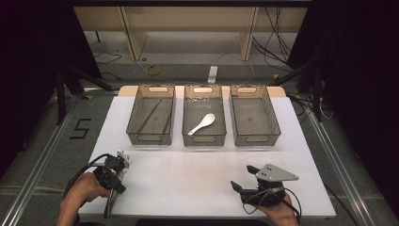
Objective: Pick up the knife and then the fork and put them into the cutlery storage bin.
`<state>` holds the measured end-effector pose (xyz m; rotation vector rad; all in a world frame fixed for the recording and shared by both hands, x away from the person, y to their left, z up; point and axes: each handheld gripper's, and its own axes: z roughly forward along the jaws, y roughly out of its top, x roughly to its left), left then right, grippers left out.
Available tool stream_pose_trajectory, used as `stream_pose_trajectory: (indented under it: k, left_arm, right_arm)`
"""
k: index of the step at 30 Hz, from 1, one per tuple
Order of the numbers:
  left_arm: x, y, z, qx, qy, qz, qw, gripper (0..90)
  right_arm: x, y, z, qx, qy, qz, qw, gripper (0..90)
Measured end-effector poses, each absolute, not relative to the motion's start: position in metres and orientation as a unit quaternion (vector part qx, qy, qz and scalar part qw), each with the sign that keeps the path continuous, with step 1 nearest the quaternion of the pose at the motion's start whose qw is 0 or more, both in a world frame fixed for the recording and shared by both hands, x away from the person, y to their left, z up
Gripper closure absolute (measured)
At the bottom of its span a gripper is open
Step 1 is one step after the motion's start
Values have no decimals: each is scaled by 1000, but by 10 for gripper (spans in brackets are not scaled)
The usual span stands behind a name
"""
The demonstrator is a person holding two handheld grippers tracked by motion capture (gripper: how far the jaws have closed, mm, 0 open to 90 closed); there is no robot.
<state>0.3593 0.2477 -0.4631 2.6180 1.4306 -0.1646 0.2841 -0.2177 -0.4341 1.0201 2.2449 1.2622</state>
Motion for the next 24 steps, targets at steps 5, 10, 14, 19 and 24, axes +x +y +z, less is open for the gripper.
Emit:
stream_pose_trajectory:
  k: [5,10,14,19,24]
  left_arm:
    - [360,258,-452,857,502,-39,110,837]
    - [360,272,-441,829,545,-1,129,638]
    - [359,278,-445,815,568,12,112,500]
    - [359,282,-451,808,582,8,95,446]
    - [360,281,-458,806,585,-1,88,478]
  right_arm:
    - [284,-218,-434,362,795,450,185,238]
    - [284,-218,-434,362,795,450,185,238]
    - [284,-218,-434,363,796,448,185,238]
    - [285,-218,-434,363,795,449,184,238]
    - [285,-217,-434,363,796,448,185,238]
